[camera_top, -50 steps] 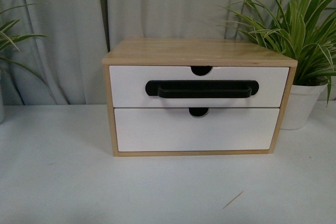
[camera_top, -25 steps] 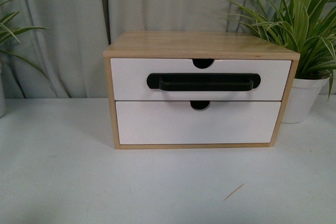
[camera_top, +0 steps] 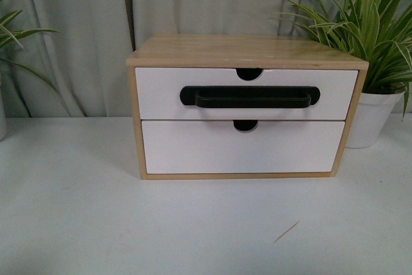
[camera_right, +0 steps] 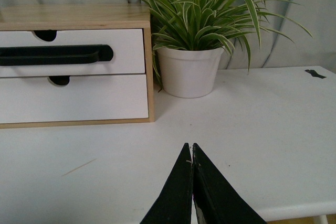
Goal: Close drawer sideways
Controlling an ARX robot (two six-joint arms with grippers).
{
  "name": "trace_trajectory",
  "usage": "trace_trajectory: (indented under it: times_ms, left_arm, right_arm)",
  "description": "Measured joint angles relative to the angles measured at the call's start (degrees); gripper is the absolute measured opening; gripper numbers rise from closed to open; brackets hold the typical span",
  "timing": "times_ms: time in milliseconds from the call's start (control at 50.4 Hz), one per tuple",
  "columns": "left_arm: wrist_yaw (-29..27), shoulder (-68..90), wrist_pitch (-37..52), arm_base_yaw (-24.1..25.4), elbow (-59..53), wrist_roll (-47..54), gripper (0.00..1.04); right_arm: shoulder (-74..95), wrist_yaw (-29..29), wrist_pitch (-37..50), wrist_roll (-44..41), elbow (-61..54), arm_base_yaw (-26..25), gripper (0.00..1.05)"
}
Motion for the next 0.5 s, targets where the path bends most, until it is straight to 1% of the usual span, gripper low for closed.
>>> trace_trajectory:
  times_ms: [178,238,278,476,496]
  left_arm:
    - [0.0,-3.2,-3.1,0.0,0.0,0.0,0.04]
    - [0.2,-9.0,-10.8,0.1,0.0,0.0,0.04]
    - [0.1,-11.8,-12.9,0.0,0.0,0.0,0.04]
    - [0.1,-12.9,-13.2,0.1,0.0,0.0,0.04]
    - [0.1,-12.9,-13.2,0.1,0.0,0.0,0.06]
  right_arm:
    - [0.0,0.0,0.0,0.0,0.0,0.0,0.01]
    - [0.0,0.0,0.0,0.0,0.0,0.0,0.01]
    - [0.0,0.0,0.0,0.0,0.0,0.0,0.01]
    - [0.0,0.0,0.0,0.0,0.0,0.0,0.01]
    - [0.0,0.0,0.0,0.0,0.0,0.0,0.01]
